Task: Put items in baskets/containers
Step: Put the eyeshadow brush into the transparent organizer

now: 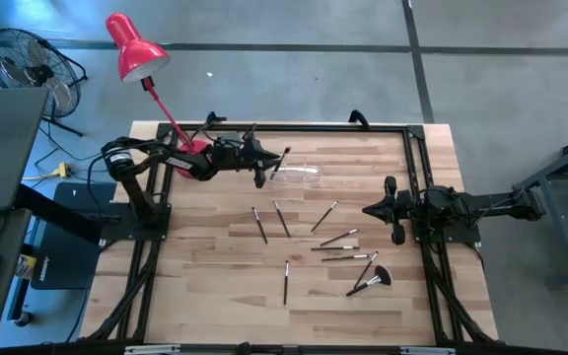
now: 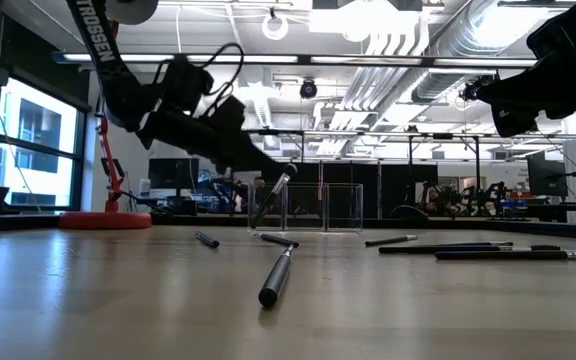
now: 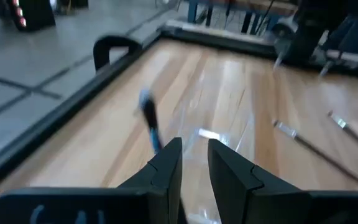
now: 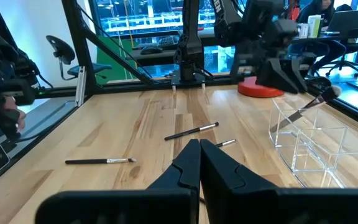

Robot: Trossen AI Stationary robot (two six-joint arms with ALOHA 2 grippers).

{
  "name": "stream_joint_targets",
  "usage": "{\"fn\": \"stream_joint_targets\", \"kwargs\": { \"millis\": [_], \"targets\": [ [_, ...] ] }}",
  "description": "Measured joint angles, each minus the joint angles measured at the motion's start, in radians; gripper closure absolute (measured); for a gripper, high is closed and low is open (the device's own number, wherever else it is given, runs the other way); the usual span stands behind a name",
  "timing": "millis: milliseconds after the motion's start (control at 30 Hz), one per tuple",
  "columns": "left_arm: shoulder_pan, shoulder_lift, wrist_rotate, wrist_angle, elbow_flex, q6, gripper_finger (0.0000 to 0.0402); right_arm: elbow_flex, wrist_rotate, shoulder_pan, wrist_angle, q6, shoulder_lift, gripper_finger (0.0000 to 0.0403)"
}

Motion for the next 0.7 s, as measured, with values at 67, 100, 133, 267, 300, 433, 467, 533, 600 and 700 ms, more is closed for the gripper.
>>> {"fn": "stream_joint_targets", "kwargs": {
  "millis": [67, 100, 133, 267, 300, 433, 467, 533, 600, 700],
  "targets": [
    [0.0, -0.036, 0.008, -0.006, 0.0, -0.001, 0.0325, 0.0, 0.0, 0.0, 0.0, 0.0, 0.0, 0.0402],
    [0.0, -0.055, 0.017, -0.003, 0.0, -0.002, 0.0325, 0.0, 0.0, 0.0, 0.0, 0.0, 0.0, 0.0402],
    [0.0, -0.075, 0.022, 0.0, 0.0, -0.003, 0.0325, 0.0, 0.0, 0.0, 0.0, 0.0, 0.0, 0.0402],
    [0.0, -0.164, 0.009, -0.022, 0.0, -0.084, 0.0325, 0.0, 0.0, 0.0, 0.0, 0.0, 0.0, 0.0402],
    [-0.001, -0.188, 0.004, -0.038, 0.0, -0.107, 0.0325, 0.0, 0.0, 0.0, 0.0, 0.0, 0.0, 0.0402],
    [-0.038, -0.283, -0.074, -0.154, 0.0, -0.203, 0.0325, 0.0, 0.0, 0.0, 0.0, 0.0, 0.0, 0.0402],
    [-0.059, -0.305, -0.119, -0.196, 0.0, -0.22, 0.0325, 0.0, 0.0, 0.0, 0.0, 0.0, 0.0, 0.0402],
    [-0.117, -0.352, -0.226, -0.299, 0.0, -0.27, 0.0325, 0.0, 0.0, 0.0, 0.0, 0.0, 0.0, 0.0402],
    [-0.191, -0.382, -0.347, -0.406, 0.013, -0.322, 0.0325, 0.0, 0.0, 0.0, 0.0, 0.0, 0.0, 0.0402],
    [-0.313, -0.401, -0.495, -0.583, 0.054, -0.418, 0.0325, 0.0, 0.0, 0.0, 0.0, 0.0, 0.0, 0.0402]
  ]
}}
